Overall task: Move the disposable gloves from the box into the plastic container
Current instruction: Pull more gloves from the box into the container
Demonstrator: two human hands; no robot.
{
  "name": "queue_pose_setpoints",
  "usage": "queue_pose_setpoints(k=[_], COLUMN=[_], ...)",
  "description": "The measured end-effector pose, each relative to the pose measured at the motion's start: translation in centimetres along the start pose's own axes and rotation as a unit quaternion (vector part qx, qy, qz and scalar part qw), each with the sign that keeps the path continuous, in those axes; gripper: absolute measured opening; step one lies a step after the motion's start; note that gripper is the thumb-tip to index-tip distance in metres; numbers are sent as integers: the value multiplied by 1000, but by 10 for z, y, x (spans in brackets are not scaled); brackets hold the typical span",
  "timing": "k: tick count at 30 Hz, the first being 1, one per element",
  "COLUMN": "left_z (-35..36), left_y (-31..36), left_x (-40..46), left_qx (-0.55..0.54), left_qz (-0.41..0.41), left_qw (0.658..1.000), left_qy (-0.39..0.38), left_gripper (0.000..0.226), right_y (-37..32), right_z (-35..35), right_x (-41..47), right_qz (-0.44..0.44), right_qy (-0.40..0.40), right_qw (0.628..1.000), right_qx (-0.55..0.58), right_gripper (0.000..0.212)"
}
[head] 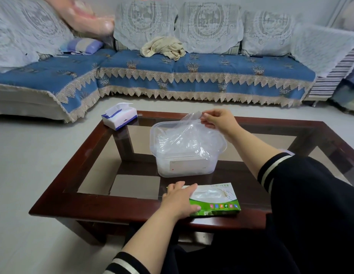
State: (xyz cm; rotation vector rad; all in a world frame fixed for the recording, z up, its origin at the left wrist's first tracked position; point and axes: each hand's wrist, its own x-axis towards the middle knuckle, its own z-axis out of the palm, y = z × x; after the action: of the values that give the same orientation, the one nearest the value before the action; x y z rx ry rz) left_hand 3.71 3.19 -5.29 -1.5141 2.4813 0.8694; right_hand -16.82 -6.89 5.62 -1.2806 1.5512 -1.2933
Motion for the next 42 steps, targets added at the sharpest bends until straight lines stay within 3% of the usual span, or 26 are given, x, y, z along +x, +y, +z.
queue_pose_setpoints(k=[5, 8, 11, 13, 15, 19, 23, 25, 27, 29, 31, 33, 34, 35, 37, 38, 39, 42], left_z=[0, -1, -1, -1, 0, 0, 1, 1, 1, 2, 3, 2, 2, 3, 3, 3, 4, 4], left_y=[0, -2, -3, -3, -4, -4, -4, -4, -4, -5, -5, -6, -5, -5, -4, -4, -4, -4], left_x=[1, 3, 4, 4, 4, 4, 5, 5, 6, 6, 7, 7, 8, 7, 6, 6, 5, 5], left_qx=[-4, -4, -2, -5, -7, -9, -8, -11, -14, -13, -11, -8, -8, -10, -12, -12, -10, -8], left_qz=[-2, 1, 3, 4, 4, 2, 1, -1, -3, -1, 1, -1, -1, -1, -2, -3, -4, -5], left_qw=[1000, 1000, 1000, 1000, 1000, 1000, 1000, 1000, 1000, 1000, 1000, 1000, 1000, 1000, 1000, 1000, 1000, 1000], left_qy=[3, -2, -7, -7, -4, -2, -2, 1, 4, 9, 11, 14, 14, 14, 14, 15, 16, 20], left_gripper=[76, 75, 75, 75, 75, 75, 75, 75, 75, 76, 76, 76, 76, 75, 75, 75, 76, 76], right_y=[11, 13, 13, 13, 16, 28, 41, 52, 63, 69, 70, 70, 73, 79, 89, 93, 94, 89], right_z=[19, 21, 10, 0, -10, -22, -37, -47, -53, -47, -30, -9, -2, 3, 13, 16, 18, 18], right_x=[7, 9, 13, 15, 17, 18, 8, -3, -23, -49, -82, -111, -121, -128, -136, -136, -136, -133], right_qz=[-54, -70, 42, 138, 186, 191, 177, 184, 216, 217, 103, 4, -23, -39, -53, -40, -21, 2], right_qy=[-82, -69, 18, 60, 85, 140, 245, 280, 331, 368, 305, 149, 62, -21, -160, -193, -196, -173], right_qw=[968, 965, 998, 949, 886, 792, 697, 684, 733, 832, 934, 989, 989, 967, 889, 868, 871, 902], right_qx=[-230, -244, 52, 277, 416, 563, 650, 648, 553, 354, 157, -18, -129, -252, -425, -455, -450, -397], right_gripper=[23, 20, 16, 14, 11, 16, 30, 32, 29, 29, 31, 30, 26, 22, 28, 31, 29, 9])
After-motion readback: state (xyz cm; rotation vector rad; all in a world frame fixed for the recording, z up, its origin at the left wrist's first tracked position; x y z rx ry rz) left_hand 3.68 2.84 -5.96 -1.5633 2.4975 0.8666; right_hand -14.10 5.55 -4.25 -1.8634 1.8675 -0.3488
